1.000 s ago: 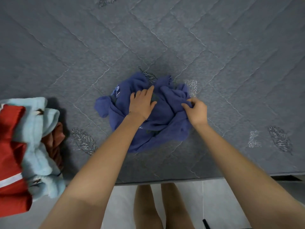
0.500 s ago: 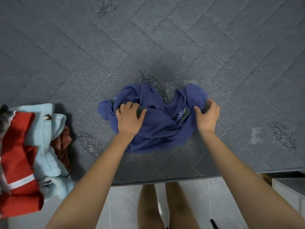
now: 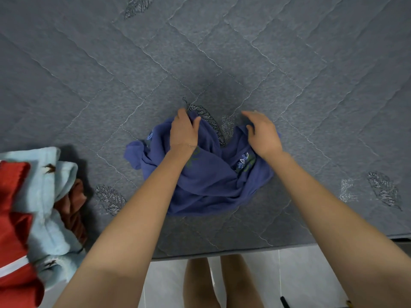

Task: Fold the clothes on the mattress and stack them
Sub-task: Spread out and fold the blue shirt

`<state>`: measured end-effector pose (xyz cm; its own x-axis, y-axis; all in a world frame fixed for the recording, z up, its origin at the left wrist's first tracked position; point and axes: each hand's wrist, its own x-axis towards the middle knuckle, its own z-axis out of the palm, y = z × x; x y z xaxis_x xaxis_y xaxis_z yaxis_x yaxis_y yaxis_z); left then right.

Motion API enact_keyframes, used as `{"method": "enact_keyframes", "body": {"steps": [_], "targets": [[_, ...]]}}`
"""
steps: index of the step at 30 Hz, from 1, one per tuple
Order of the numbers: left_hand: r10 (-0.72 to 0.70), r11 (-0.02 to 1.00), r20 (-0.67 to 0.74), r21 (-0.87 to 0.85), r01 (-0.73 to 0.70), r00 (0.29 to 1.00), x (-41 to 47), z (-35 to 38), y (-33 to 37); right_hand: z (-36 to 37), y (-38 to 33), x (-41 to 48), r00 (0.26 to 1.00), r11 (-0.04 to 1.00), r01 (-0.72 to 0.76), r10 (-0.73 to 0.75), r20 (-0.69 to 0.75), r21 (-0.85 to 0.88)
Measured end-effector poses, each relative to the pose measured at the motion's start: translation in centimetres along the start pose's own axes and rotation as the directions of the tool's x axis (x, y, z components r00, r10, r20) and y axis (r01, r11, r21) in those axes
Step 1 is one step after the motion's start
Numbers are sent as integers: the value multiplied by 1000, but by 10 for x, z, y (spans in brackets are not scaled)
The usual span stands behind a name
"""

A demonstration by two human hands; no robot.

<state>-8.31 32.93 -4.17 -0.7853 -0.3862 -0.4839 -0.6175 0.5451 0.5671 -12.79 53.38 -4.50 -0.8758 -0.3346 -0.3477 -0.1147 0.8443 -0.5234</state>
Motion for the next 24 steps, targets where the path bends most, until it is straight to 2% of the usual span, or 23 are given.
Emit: {"method": "enact_keyframes", "body": {"steps": [3, 6, 8, 10, 13, 16, 21, 24], "targets": [[-29, 996, 19, 90, 27, 999, 6, 0, -4, 0, -1, 10, 995, 997, -73, 72, 68, 4], [-73, 985, 96, 166, 56, 993, 10, 3, -10, 4, -3, 13, 986, 983, -109, 126, 111, -151], [-90, 982, 89, 176, 74, 992, 8, 3, -12, 6, -4, 9, 977, 967, -133, 165, 134, -219], [-49, 991, 65, 131, 40, 997, 5, 2, -12, 6, -2, 4, 969, 963, -164, 197, 147, -212], [69, 996, 4, -64, -69, 998, 0, -4, -13, 4, 0, -3, 967, 973, -179, 201, 155, -146], [96, 960, -86, -255, -115, 992, -7, -18, -12, 1, 3, -9, 960, 976, -164, 192, 202, -145], [150, 966, -196, -179, -186, 969, -19, -35, -28, 4, 6, -21, 928, 965, -189, 236, 290, -181], [135, 954, -213, -236, -185, 968, -26, -38, -34, 9, 6, -30, 940, 963, -195, 237, 245, -184]]}}
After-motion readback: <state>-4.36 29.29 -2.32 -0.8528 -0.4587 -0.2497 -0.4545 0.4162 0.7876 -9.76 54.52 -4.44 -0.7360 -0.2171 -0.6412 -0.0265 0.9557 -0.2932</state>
